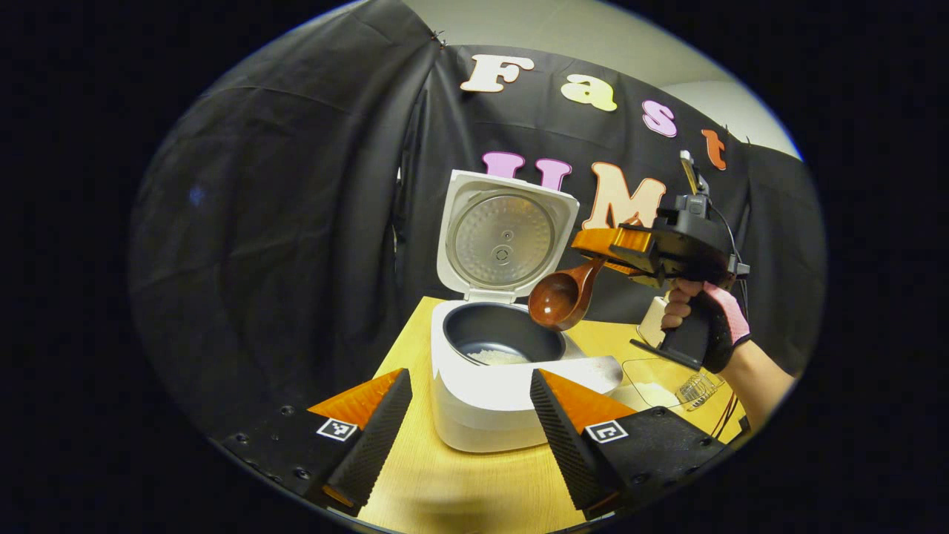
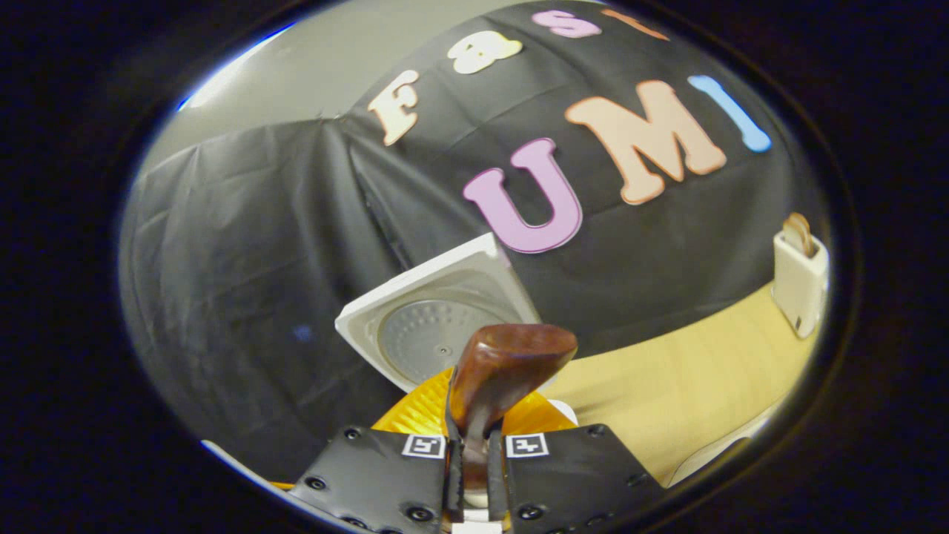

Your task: Close the left gripper, press the button to open the rice cooker; take a wooden spoon from the chopstick holder with the right hand, scoop a spoonful of rice and pour it into the rice cooker, then put the wooden spoon back into the chopstick holder.

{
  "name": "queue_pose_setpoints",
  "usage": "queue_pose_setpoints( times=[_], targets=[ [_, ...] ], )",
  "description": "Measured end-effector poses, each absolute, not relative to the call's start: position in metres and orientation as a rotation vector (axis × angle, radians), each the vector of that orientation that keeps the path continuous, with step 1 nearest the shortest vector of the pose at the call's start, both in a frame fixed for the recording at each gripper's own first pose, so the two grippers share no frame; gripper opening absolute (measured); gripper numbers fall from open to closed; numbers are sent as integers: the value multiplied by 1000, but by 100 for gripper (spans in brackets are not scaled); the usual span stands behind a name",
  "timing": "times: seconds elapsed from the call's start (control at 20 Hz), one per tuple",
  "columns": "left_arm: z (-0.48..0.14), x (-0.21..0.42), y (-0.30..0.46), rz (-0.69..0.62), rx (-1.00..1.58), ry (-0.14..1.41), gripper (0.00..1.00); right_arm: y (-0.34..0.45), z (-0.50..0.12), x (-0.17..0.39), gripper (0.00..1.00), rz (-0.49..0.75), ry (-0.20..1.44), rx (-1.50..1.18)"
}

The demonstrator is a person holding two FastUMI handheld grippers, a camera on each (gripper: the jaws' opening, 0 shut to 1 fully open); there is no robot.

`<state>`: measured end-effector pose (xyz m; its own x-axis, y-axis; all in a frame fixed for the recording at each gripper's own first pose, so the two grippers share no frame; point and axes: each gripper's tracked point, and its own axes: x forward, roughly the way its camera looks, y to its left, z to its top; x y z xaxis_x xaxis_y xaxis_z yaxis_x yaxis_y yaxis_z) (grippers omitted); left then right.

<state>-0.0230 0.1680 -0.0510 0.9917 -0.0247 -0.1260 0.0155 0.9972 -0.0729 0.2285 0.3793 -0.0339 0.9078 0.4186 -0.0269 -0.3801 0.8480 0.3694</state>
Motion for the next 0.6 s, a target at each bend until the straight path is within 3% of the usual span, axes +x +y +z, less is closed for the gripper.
queue_pose_setpoints(
  times=[0.25, 0.6],
  targets=[
    [-43, -4, 141, -57, -59, 127, 95, 294, -9, 221, 14, 356, 80, 573],
    [-38, 15, 94, -117, -50, 128, 95, 132, 15, 196, 13, 156, -6, 536]
  ],
)
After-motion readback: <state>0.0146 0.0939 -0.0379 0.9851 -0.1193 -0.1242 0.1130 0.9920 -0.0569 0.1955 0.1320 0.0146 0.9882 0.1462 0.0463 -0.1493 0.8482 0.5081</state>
